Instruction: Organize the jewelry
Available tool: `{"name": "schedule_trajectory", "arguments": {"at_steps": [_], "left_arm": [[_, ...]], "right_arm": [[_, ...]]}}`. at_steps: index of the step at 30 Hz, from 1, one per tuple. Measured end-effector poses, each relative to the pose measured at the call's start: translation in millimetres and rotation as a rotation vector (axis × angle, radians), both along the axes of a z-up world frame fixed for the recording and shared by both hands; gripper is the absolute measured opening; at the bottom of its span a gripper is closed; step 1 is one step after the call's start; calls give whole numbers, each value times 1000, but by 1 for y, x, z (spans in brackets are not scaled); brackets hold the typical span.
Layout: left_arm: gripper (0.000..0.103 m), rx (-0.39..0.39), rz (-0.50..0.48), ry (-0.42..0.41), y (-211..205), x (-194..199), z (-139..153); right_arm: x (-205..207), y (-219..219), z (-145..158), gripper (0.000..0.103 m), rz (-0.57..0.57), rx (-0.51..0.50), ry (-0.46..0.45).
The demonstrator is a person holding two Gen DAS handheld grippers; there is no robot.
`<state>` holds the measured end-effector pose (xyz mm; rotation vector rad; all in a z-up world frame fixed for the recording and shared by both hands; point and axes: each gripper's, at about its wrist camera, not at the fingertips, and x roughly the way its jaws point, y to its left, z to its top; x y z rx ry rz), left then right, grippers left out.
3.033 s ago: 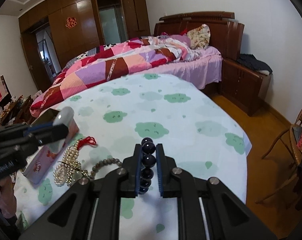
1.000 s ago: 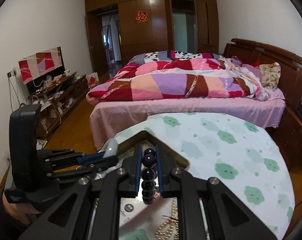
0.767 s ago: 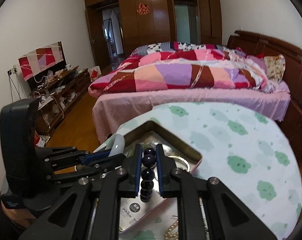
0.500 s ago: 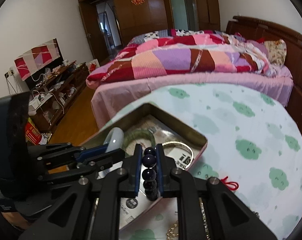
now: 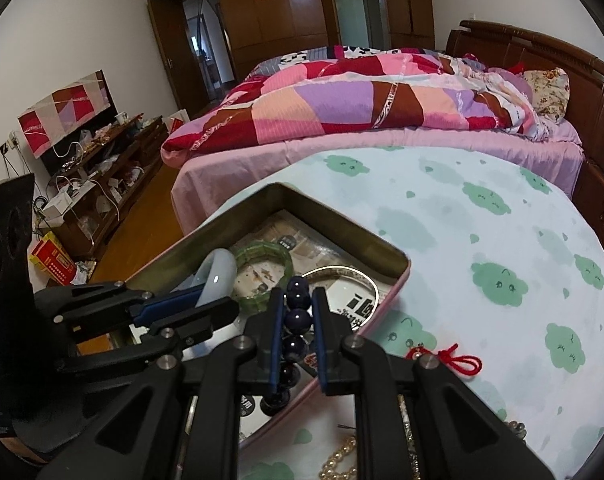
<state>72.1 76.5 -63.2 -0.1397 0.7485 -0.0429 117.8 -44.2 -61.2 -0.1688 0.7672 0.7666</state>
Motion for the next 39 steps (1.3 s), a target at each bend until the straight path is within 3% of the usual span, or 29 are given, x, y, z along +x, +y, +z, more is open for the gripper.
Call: {"name": "schedule_trajectory", "arguments": {"at_steps": [4, 6, 7, 8, 15, 21, 31, 36, 39], "left_arm": [[16, 11, 0, 7, -2, 2, 0], [36, 25, 7, 1, -4, 2, 3], [56, 31, 18, -10, -4, 0, 6], [68, 31, 26, -34, -3, -3, 9], [69, 6, 44, -63, 1, -9, 15], [69, -8, 49, -55, -10, -10, 15], [69, -5, 22, -55, -36, -21, 17], [69, 10, -26, -52, -55, -25, 16], [69, 17, -42, -46, -62, -26, 15]], "right_arm": [[0, -3, -1, 19, 4, 9, 1], [2, -6, 1, 28, -2, 19, 4], [2, -10, 2, 39, -9, 29, 3], [3, -13, 3, 48, -15, 35, -1], [1, -59, 14, 49, -103, 23, -47], [-5, -104, -2, 49, -194, -38, -32], [-37, -138, -21, 49, -195, -88, -9], [-42, -134, -32, 49, -169, -97, 26], [-38, -128, -39, 58, -177, -89, 50]]}}
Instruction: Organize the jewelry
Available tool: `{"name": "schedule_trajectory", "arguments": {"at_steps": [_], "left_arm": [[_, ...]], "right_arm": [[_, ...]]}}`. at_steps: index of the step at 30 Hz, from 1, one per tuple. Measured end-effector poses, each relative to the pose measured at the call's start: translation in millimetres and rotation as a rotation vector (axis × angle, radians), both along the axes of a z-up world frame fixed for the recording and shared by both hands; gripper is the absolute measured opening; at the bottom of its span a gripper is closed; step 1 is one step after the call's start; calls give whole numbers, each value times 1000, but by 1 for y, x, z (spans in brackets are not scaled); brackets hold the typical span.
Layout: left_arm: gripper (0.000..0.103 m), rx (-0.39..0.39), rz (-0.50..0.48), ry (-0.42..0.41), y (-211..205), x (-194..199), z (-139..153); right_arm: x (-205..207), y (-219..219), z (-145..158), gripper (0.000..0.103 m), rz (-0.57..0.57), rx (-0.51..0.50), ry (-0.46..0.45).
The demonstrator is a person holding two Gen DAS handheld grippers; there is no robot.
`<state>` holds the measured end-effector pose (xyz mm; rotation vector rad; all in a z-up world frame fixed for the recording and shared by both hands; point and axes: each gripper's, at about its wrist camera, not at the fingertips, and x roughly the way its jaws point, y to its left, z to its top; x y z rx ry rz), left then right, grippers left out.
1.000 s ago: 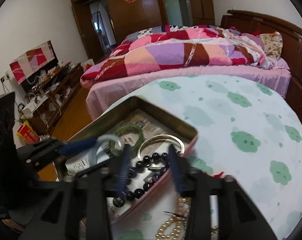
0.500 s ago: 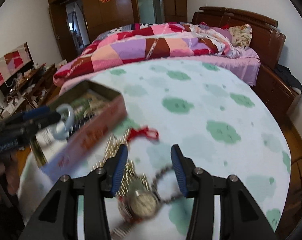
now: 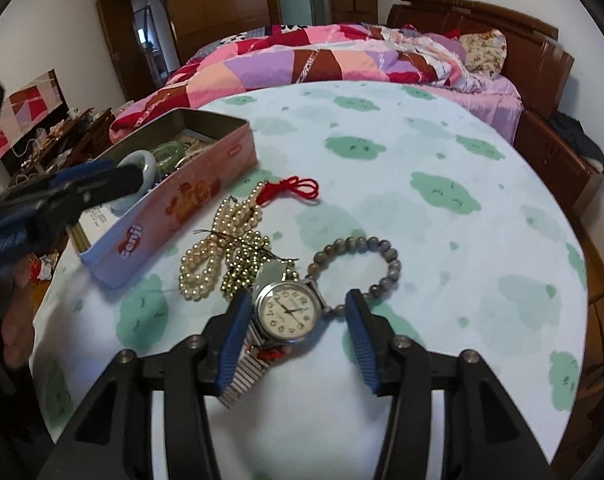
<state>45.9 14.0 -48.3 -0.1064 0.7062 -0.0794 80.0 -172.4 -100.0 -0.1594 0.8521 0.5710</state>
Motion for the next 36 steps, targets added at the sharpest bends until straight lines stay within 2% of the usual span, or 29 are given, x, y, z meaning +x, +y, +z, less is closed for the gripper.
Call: {"name": "schedule_trajectory", "arguments": {"at_steps": [1, 6, 9, 10, 22, 28, 36], "left_arm": [[69, 3, -4, 1, -2, 0, 0], [69, 6, -16, -8, -8, -3, 3], [69, 5, -26, -4, -11, -4, 2], [69, 6, -30, -3, -12, -4, 2], [68, 46, -113, 8, -41, -3, -1], [40, 64, -178, 58, -64, 9, -14], [36, 90, -154, 141, -75, 26, -33]], "right_arm": [[1, 2, -1, 61, 7, 4, 11], [-1, 3, -9, 61, -7, -35, 14], [-2, 0, -12, 53, -7, -18, 35], [-4, 0, -12, 47, -1, -7, 37], [-8, -14, -3, 43, -23, 19, 1], [-5, -34, 1, 43, -73, -10, -42], [-2, -52, -5, 43, -100, 9, -37]]}}
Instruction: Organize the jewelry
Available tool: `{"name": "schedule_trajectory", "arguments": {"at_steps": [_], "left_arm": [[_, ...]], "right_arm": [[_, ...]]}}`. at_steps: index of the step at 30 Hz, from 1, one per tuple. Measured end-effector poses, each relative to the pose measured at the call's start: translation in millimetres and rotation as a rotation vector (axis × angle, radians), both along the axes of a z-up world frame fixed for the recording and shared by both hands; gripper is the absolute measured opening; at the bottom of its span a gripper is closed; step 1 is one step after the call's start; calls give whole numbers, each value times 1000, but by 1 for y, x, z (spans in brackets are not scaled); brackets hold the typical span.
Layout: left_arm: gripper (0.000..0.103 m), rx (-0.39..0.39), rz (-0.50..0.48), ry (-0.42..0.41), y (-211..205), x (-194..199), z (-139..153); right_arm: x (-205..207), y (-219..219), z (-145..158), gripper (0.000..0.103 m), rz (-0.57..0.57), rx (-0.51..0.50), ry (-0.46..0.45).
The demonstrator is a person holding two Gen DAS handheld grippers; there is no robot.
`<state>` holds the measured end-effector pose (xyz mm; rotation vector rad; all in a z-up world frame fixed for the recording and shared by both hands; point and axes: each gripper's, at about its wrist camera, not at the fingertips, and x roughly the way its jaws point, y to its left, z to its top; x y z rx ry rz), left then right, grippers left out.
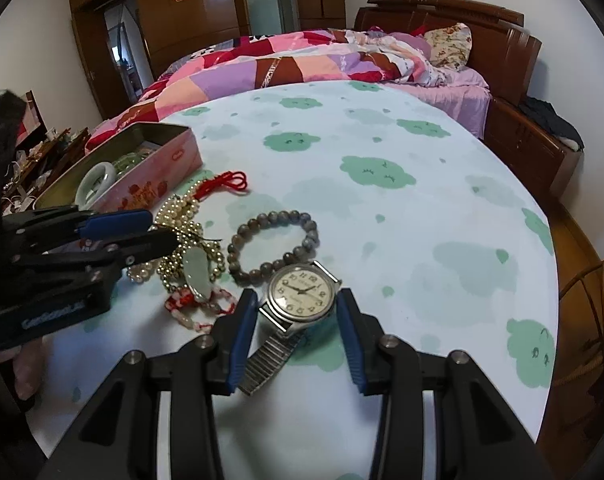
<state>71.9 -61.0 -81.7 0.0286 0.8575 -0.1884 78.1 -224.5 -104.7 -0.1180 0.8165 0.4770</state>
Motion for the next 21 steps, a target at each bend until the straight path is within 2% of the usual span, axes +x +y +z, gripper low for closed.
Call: {"name": "schedule_trajectory", "arguments": {"at_steps": [1, 4, 7, 10, 14, 18, 21], "left_arm": [[36, 5, 11, 7, 1, 2, -2], [20, -12, 37, 27, 7, 7, -8], [17, -17, 44, 27, 8, 10, -9], [5, -26, 23, 44, 6, 12, -12], [4, -29, 18, 26, 7, 6, -8], [5, 27, 37, -28, 5, -6, 4], [10, 39, 41, -8, 4, -5, 2]], "right_arm": [[0, -1, 0, 43, 1, 3, -2], [0, -2, -1, 43, 1, 14, -4], [0, -3, -1, 43, 1, 16, -5], [0, -2, -3, 43, 2, 14, -3], [-1, -3, -2, 43, 3, 16, -8], [-1, -3, -3, 43, 3, 13, -5], [-2, -1, -3, 43, 10, 11, -3]]}}
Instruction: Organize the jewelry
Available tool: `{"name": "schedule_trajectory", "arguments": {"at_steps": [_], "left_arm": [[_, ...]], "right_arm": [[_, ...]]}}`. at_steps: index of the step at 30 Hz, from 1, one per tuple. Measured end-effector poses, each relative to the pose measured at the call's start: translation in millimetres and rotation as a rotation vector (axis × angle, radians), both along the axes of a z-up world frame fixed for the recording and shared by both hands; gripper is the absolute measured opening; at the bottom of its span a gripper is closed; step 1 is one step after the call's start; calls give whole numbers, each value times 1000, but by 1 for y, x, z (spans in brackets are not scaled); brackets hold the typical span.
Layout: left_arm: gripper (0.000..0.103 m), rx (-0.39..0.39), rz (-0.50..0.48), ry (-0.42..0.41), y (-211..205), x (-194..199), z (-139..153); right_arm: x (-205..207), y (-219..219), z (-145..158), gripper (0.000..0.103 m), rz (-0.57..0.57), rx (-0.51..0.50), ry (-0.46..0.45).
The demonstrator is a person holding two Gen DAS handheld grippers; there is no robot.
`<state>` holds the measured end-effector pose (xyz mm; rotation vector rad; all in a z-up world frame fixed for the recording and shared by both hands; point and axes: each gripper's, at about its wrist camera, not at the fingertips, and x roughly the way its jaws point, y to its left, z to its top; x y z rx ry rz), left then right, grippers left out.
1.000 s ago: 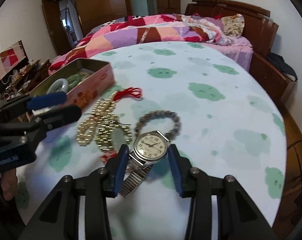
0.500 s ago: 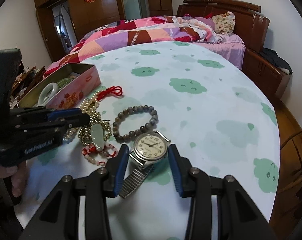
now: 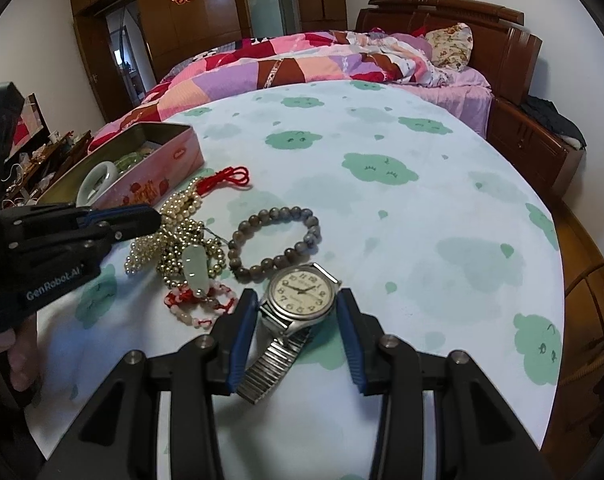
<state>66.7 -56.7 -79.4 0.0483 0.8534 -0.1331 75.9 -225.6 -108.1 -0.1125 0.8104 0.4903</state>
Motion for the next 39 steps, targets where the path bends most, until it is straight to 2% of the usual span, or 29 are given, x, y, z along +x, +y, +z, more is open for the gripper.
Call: {"name": "schedule_trajectory", "arguments": {"at_steps": [2, 7, 9, 10, 11, 18, 21, 25, 27, 28, 29, 33, 39], "left_arm": [[20, -19, -14, 22, -1, 1, -6], [22, -30, 22, 4, 3, -1, -1], [35, -41, 11, -10, 1, -5, 4], [48, -44, -1, -21, -2, -7, 6], [55, -48, -10, -29, -4, -9, 8], [55, -17, -131, -36, -38, -16, 7], [55, 7, -156, -10, -47, -14, 0], [42, 14, -199, 20, -56, -11, -7], [41, 33, -210, 19, -61, -10, -10], [32, 35, -212, 21, -61, -10, -10], [11, 29, -218, 22, -61, -10, -10], [9, 7, -234, 10, -60, -15, -5], [9, -52, -234, -60, -51, -27, 23]], "right_arm": [[-1, 1, 0, 43, 4, -2, -2], [-1, 2, -1, 43, 4, 0, 0], [-1, 2, -1, 43, 4, 4, 0], [-1, 2, -1, 43, 4, 4, 0], [-1, 2, -1, 43, 5, 3, 1], [3, -12, 7, 43, -26, 2, -13], [6, -21, 8, 43, -47, 6, -13], [7, -25, 7, 43, -56, 8, -11], [7, -25, 7, 43, -53, 9, -11], [7, -25, 7, 43, -51, 9, -12], [6, -25, 7, 43, -48, 8, -14], [6, -26, 9, 43, -51, 13, -20], [5, -29, 14, 43, -60, 26, -35]]}}
